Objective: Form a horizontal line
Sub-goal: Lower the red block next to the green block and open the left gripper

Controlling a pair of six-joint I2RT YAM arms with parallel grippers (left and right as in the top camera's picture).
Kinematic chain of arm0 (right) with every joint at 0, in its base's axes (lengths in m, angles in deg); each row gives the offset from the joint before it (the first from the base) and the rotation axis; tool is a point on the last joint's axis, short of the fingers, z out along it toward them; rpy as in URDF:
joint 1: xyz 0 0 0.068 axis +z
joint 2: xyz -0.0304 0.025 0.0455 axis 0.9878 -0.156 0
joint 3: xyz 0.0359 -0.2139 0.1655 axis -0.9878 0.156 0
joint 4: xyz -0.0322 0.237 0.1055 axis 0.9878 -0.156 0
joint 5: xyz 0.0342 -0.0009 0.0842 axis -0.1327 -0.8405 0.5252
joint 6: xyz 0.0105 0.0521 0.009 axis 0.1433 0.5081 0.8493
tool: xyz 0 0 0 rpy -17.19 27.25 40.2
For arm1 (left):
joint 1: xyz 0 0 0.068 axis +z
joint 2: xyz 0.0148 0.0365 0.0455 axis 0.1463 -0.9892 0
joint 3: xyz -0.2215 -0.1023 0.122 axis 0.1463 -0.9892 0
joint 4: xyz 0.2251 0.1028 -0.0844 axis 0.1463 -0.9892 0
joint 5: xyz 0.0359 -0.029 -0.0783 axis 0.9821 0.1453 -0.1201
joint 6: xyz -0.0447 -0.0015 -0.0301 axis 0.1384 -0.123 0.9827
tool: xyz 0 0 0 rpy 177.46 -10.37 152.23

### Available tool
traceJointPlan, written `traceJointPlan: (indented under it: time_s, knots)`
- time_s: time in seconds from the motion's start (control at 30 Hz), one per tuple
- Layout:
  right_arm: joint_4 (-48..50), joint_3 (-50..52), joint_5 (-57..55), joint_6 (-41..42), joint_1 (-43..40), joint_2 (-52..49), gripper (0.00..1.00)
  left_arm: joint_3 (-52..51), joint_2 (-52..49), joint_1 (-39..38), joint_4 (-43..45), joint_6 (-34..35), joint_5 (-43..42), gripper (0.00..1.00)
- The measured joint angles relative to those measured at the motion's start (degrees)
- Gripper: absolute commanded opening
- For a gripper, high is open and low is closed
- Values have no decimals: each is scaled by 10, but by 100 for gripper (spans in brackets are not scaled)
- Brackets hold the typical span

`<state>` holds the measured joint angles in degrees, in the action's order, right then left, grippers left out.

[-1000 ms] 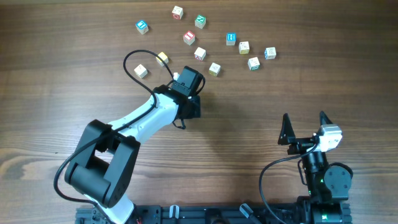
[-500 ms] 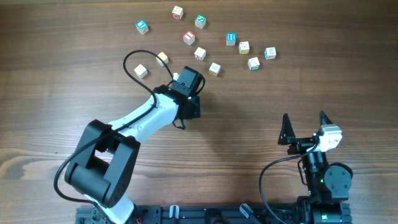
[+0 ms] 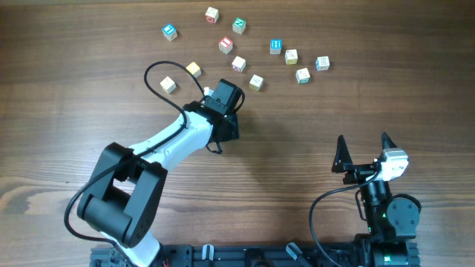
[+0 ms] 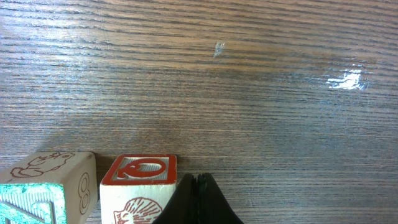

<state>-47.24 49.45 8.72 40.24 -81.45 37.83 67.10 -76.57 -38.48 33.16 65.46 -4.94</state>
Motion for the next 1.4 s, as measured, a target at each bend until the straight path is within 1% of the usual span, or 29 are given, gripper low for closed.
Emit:
traceJointPlan:
  time_s: [0.17, 0.33, 0.7, 1.0, 1.27, 1.4]
  knots:
    - [0, 0, 0, 0, 0, 0, 100, 0, 0, 0, 4, 7, 4, 4]
    - [0, 0, 0, 0, 0, 0, 100, 0, 0, 0, 7, 30, 17, 4]
    - [0, 0, 0, 0, 0, 0, 100, 0, 0, 0, -3, 32, 17, 4]
    - [0, 0, 0, 0, 0, 0, 100, 0, 0, 0, -9, 32, 44, 4]
    - [0, 0, 0, 0, 0, 0, 100, 0, 0, 0, -9, 32, 44, 4]
    - [0, 0, 0, 0, 0, 0, 100, 0, 0, 0, 4, 32, 29, 4]
